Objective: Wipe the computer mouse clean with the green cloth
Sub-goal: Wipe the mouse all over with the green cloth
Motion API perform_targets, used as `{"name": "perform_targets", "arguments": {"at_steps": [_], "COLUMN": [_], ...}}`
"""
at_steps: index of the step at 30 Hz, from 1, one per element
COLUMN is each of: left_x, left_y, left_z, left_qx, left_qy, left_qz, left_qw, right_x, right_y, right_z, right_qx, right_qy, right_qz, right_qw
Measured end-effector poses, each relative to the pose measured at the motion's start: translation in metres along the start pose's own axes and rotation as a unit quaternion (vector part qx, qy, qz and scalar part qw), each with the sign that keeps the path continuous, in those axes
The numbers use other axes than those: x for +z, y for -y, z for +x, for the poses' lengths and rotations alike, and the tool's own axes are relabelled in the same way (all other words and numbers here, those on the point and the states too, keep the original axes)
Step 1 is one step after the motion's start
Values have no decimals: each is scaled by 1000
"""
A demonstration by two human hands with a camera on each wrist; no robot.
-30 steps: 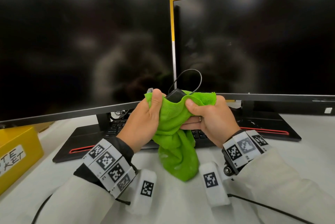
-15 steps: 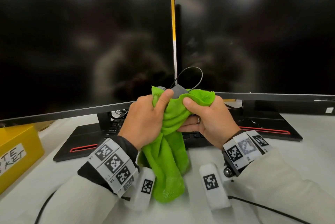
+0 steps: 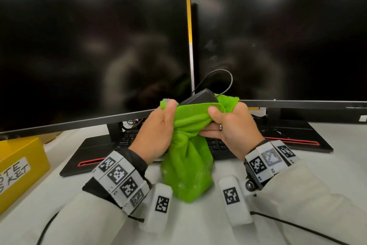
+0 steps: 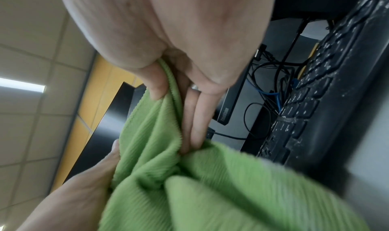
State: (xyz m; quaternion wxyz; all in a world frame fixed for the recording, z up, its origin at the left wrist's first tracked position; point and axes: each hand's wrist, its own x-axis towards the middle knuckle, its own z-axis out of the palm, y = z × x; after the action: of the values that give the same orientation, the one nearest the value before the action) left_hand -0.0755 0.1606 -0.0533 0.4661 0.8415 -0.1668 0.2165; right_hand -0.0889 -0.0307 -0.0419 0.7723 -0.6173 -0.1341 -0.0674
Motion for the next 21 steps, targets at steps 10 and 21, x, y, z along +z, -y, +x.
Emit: {"name": "perform_targets", "arguments": {"at_steps": [10,21], "left_x": [-7,-20], "left_y": [-11,-10], "left_z": [-9,-7], "left_qx": [-46,-1], "left_qy": [-14,-20], "left_qz": [-152,-51], "left_qw": [987,998], "right_x": [-8,-27], "right_y": [0,4], "right_z": [3,10], "right_qx": [-28,-28], "right_qy": [-32,-29], "right_qz": [3,-24], "right_qw": [999,999]}}
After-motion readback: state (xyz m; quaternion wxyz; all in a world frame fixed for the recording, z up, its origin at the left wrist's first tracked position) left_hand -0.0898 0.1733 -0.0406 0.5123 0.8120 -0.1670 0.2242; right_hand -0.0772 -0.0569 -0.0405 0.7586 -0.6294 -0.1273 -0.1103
